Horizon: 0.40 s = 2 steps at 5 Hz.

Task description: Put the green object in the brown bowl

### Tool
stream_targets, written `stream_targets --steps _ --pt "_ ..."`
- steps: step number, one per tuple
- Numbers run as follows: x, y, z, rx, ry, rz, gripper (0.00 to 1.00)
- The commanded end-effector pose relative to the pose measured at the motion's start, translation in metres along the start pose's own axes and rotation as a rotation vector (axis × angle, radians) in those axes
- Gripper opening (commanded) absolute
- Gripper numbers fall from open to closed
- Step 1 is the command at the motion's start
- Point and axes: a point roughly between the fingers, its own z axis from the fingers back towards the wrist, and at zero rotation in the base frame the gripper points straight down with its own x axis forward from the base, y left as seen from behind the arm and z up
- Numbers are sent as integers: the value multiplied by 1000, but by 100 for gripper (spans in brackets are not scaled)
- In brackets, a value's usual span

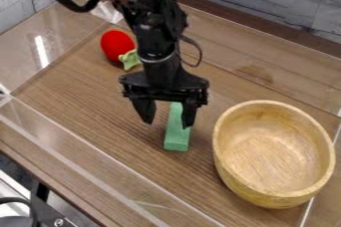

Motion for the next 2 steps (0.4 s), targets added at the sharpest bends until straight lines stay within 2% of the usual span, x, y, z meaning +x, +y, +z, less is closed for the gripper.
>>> stream_targets --steps 1,2 --pt "11 3 12 -1 -48 32 100" --pt "14 4 6 5 -45 37 100"
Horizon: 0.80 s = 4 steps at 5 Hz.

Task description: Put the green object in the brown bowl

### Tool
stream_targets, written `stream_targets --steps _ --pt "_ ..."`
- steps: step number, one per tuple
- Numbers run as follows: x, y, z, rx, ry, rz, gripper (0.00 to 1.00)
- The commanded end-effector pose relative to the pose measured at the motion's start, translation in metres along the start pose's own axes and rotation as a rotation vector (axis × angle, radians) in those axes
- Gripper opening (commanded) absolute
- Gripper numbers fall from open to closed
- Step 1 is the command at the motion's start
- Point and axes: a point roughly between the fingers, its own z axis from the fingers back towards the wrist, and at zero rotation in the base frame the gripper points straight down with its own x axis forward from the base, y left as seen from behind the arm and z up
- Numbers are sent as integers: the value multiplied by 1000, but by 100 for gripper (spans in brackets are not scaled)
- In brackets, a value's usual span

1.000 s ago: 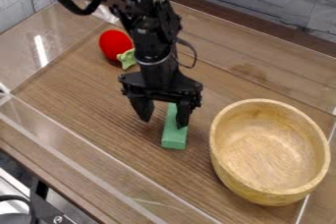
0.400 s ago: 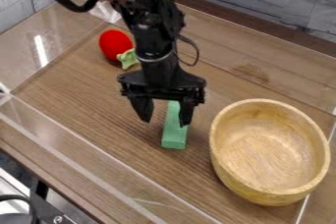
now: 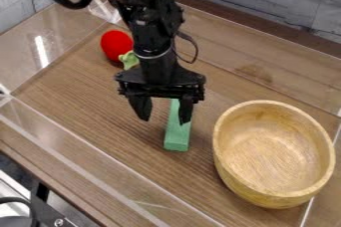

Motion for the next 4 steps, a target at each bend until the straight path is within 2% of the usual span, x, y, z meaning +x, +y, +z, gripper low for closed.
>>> stream_targets --steps 1,3,4 --pt "14 0 2 -3 -40 3 100" --pt "22 7 7 -10 -27 -64 100" --pt "26 7 -8 2 -15 -63 100"
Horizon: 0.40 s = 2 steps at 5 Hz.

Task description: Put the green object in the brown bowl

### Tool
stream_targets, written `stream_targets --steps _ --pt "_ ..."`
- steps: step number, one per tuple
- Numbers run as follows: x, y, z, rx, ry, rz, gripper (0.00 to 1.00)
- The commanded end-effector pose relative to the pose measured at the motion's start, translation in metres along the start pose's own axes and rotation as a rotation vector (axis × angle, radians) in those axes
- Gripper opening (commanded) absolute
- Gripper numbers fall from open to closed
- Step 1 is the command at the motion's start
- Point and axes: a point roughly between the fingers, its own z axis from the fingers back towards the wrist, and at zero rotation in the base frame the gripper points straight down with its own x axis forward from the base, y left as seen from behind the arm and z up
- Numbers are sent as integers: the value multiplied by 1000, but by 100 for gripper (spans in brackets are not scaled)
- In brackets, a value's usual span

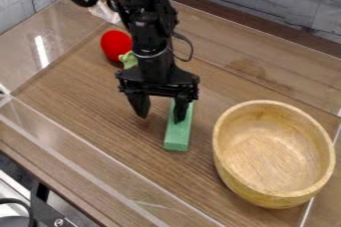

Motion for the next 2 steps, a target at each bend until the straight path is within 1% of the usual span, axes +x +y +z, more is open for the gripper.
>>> stream_targets --steps 1,2 --pt "3 -4 -1 14 -34 59 0" --pt "-2 -6 0 26 -37 121 0"
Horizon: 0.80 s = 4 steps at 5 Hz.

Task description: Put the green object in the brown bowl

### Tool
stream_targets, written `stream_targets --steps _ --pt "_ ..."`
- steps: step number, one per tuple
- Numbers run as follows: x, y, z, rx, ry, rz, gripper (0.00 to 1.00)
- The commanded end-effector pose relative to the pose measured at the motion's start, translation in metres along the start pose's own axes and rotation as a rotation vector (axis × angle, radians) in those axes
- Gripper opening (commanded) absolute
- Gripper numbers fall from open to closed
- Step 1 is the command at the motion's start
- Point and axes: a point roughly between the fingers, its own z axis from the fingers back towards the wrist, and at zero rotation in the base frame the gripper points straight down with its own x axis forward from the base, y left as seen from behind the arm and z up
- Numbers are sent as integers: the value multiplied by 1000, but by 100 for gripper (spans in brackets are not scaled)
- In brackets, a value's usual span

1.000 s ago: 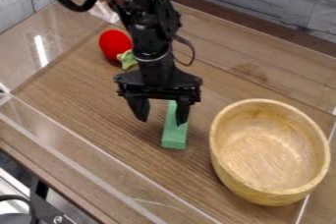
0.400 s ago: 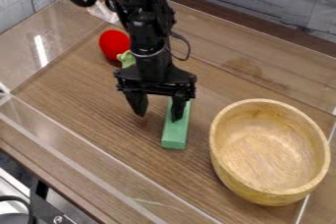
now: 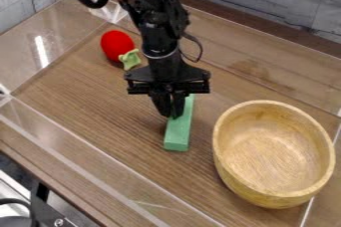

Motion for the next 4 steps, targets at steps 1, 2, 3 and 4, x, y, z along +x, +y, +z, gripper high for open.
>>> stream_targets --steps 1,2,3,4 --pt "5 -3 9 1 -2 -75 0" --pt "8 -7 14 -1 4 -153 0" --pt "19 -18 20 -3 7 -185 0" --pt "32 -24 18 -6 6 -198 0"
